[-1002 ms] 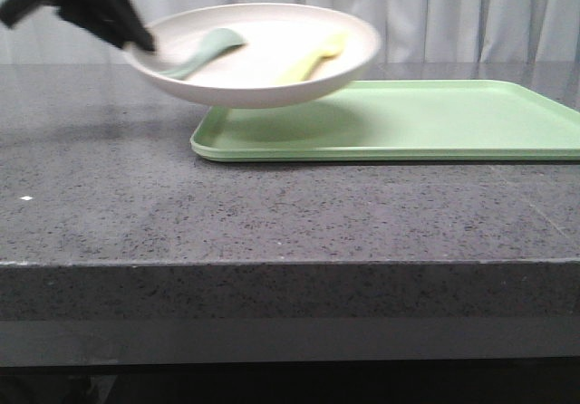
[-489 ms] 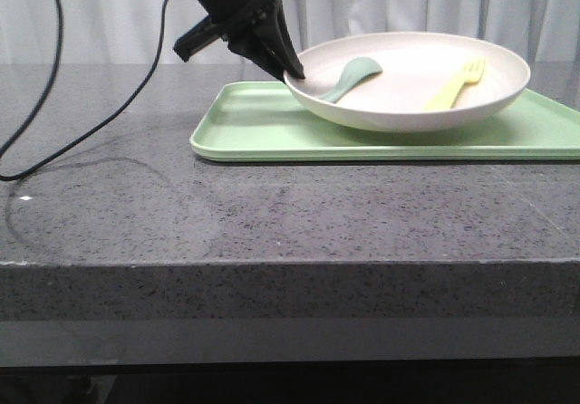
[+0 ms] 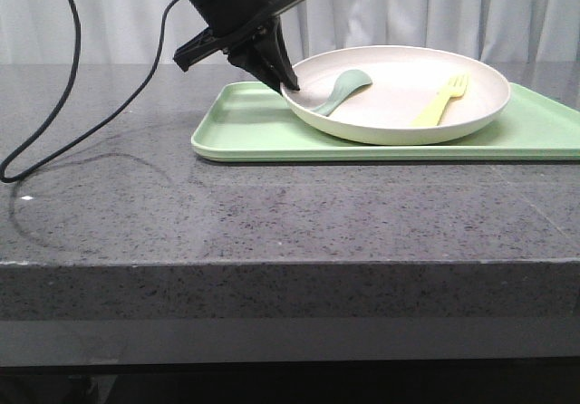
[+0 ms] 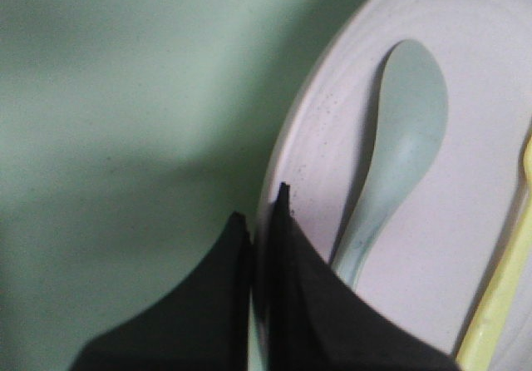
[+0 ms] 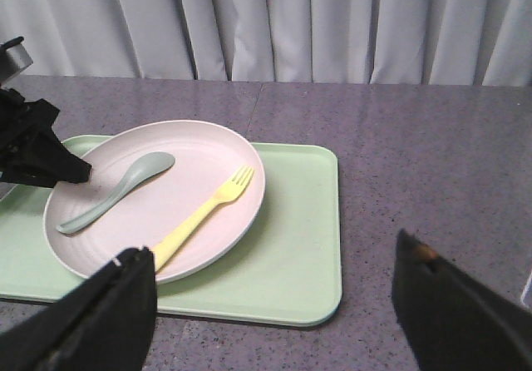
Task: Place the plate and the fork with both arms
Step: 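Lift the plate with the left gripper and carry it onto the tray, then lower the plate onto the tray and open the left gripper, then raise the left gripper away from the plate, then lower the right gripper onto the yellow fork on the plate and grasp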
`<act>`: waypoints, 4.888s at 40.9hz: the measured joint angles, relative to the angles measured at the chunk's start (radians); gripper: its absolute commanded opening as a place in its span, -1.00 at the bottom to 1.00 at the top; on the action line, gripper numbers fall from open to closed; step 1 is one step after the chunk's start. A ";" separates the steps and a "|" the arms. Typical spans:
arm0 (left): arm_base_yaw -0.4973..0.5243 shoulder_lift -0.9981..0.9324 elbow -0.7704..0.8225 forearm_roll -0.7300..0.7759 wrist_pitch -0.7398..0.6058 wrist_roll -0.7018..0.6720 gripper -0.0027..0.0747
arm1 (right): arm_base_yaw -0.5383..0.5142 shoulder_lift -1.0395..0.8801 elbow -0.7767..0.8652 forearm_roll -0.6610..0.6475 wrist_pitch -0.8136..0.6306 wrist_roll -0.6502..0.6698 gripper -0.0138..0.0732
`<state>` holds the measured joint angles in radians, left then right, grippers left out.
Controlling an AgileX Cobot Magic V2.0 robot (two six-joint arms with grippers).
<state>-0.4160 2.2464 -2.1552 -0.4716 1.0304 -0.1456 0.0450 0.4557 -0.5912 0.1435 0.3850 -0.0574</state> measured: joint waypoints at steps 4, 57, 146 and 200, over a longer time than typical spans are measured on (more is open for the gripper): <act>0.000 0.006 0.000 0.000 0.000 -0.002 -0.97 | 0.000 0.000 0.000 0.000 0.000 0.000 0.70; 0.004 -0.053 -0.233 0.098 0.225 0.081 -0.98 | 0.000 0.000 0.000 0.000 0.000 0.000 0.70; 0.248 -1.908 1.734 0.462 -0.677 0.061 -0.98 | 0.182 0.898 -0.628 0.199 0.365 0.023 0.70; 0.248 -1.908 1.734 0.462 -0.677 0.061 -0.98 | 0.174 1.395 -0.916 0.064 0.435 0.211 0.38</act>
<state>-0.1676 0.3385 -0.4212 -0.0097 0.3535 -0.0843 0.2190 1.8507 -1.5074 0.2071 0.8200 0.1538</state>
